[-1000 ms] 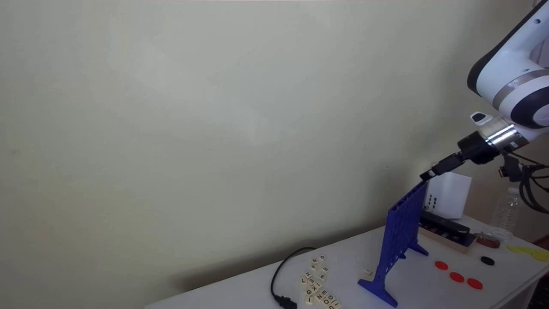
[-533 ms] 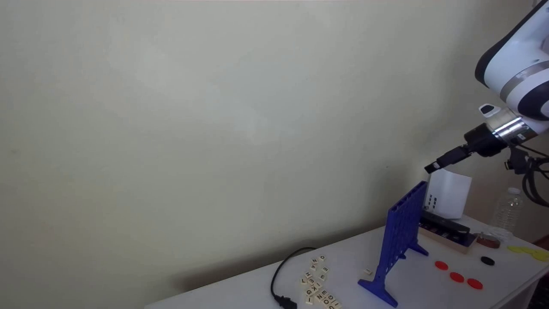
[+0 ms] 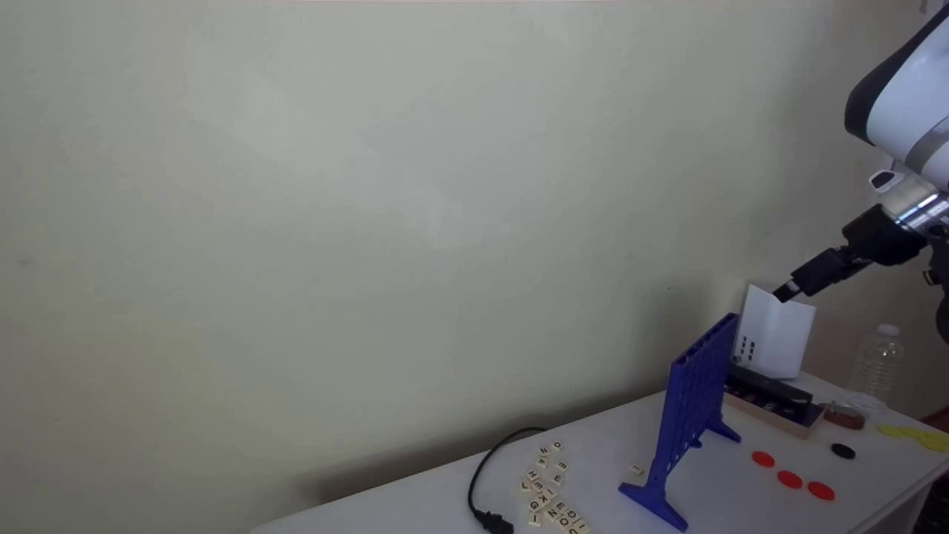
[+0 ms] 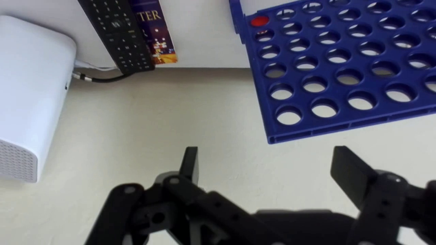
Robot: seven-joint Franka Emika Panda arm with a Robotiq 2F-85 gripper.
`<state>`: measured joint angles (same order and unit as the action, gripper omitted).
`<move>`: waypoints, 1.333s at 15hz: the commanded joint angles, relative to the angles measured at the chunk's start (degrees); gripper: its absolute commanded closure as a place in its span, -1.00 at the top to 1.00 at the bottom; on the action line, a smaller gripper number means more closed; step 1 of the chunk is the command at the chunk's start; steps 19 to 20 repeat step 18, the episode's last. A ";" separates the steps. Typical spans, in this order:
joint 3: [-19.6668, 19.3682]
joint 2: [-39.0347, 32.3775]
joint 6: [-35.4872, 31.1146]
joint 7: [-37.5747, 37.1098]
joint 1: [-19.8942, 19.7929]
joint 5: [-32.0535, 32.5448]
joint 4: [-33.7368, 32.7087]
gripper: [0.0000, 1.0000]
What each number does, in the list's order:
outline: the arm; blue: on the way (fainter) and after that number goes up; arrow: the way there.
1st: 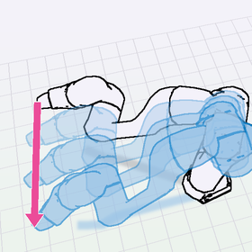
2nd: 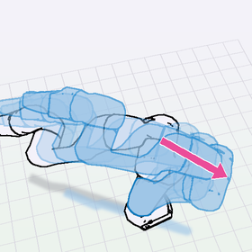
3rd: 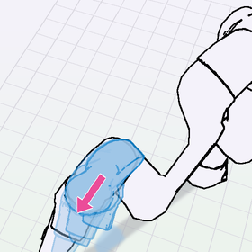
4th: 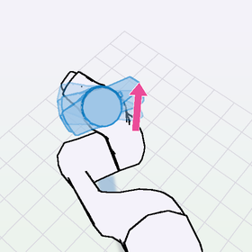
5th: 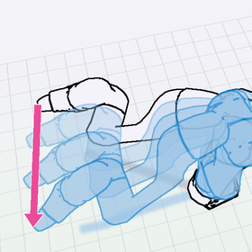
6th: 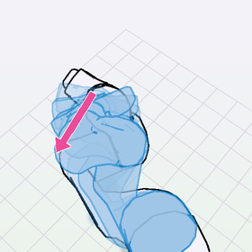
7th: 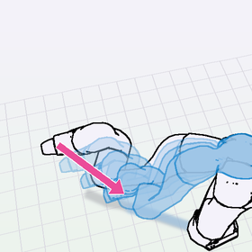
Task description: Put the orange circle inside the blue object
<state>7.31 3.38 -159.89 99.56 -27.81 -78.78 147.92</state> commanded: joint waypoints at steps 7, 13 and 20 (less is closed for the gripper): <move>-14.48 5.60 1.93 -25.97 8.62 34.97 7.39 1.00; -19.42 5.54 4.34 -44.11 9.54 58.00 7.88 1.00; -18.97 3.26 3.24 -45.15 10.07 57.53 6.54 1.00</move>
